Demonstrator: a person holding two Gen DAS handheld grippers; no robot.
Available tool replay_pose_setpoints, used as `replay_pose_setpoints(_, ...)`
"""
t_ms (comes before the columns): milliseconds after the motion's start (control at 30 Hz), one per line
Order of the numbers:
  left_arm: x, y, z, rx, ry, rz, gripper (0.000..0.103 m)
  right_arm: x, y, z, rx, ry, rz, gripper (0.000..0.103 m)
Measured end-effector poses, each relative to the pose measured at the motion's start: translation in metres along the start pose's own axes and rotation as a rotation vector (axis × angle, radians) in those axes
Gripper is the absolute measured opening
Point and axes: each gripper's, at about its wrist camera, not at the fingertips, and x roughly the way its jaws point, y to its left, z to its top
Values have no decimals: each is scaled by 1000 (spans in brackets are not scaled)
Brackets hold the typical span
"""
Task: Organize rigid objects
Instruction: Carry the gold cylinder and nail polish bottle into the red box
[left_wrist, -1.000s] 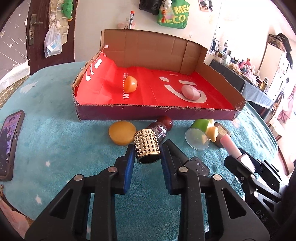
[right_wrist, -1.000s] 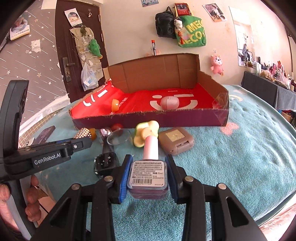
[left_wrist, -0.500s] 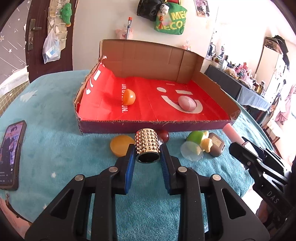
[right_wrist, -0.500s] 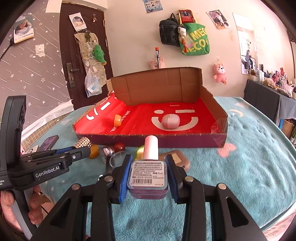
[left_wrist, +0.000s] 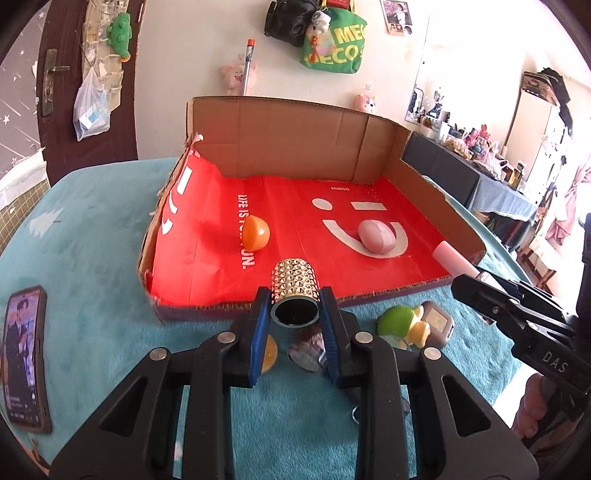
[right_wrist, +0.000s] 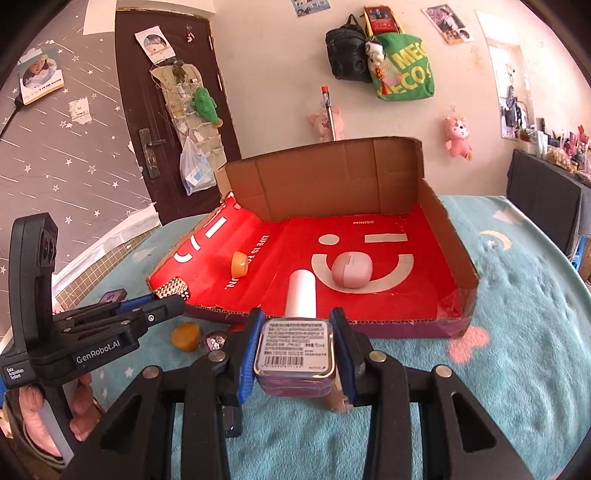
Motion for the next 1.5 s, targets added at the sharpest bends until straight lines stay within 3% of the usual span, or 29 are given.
replay_pose_setpoints(433, 48, 14, 29, 9, 83, -13, 25, 50, -15, 36, -8, 114, 41, 39)
replay_pose_setpoints(967, 100, 28, 37, -10, 189, -12, 25, 118, -25, 41, 23, 293, 78, 39)
replay_pose_setpoints(1200, 112, 30, 38, -16, 199, -6, 25, 132, -33, 41, 40, 312, 55, 39)
replay_pose_setpoints(1500, 121, 28, 46, -10, 191, 34, 24, 132, -51, 47, 45, 279, -66, 38)
